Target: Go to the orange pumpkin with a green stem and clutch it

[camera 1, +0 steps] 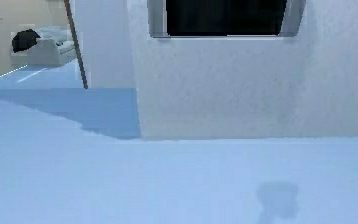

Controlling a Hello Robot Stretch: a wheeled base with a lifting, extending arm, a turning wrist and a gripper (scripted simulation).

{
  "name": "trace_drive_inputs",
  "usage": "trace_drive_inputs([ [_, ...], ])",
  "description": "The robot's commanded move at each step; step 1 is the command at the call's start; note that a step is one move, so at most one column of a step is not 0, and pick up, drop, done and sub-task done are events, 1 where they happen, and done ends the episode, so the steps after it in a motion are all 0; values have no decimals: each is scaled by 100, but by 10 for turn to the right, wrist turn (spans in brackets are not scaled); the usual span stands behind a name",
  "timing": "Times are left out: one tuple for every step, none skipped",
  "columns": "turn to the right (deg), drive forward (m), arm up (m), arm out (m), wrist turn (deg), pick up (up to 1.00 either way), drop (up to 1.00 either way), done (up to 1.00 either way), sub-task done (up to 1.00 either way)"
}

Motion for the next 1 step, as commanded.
trace_drive_inputs([
  [-90,0,0,0,0,0,0,0,0],
])
